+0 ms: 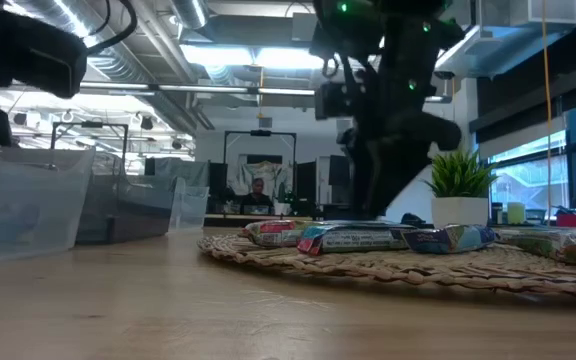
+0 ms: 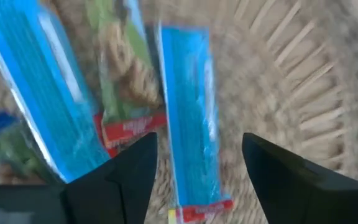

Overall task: Pick and place Granola Bars by type
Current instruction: Put the red granola bar into the black bin

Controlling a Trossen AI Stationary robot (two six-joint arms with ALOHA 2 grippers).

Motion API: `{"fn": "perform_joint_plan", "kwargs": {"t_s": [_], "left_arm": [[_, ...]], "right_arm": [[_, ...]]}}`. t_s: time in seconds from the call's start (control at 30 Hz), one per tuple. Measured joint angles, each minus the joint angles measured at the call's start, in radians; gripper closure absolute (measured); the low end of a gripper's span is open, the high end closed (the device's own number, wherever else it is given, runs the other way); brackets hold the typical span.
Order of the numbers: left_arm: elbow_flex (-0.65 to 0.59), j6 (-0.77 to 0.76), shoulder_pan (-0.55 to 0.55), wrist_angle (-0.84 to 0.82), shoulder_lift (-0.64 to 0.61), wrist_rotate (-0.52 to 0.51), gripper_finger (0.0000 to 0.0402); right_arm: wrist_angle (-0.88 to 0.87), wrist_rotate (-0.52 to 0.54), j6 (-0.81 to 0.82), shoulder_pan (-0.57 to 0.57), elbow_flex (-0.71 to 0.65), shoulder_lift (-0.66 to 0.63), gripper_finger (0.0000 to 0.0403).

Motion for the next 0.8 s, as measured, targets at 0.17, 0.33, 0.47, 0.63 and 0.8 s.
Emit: {"fn": "perform_joint_plan", "kwargs": {"t_s": [0.17,0.33,0.47,0.63,0.8], "left_arm": [[0.0,0.01,0.013,0.065,-0.031,0.013,0.0229],[0.0,0.043,0.018,0.124,-0.067,0.008,0.0232],[0.0,0.053,0.018,0.188,-0.082,0.005,0.023],[0.0,0.053,0.027,0.25,-0.086,-0.03,0.0229],[0.0,0.057,0.039,0.269,-0.086,-0.104,0.0229]], "right_arm": [[0.008,-0.011,0.0,-0.003,-0.014,0.03,0.0166],[0.028,-0.023,0.0,-0.008,-0.013,0.056,0.0182],[0.03,-0.051,0.004,-0.016,-0.01,0.07,0.022],[0.033,-0.048,0.004,-0.019,-0.01,0.071,0.0276],[0.03,-0.043,0.01,-0.019,-0.01,0.071,0.0315]]}}
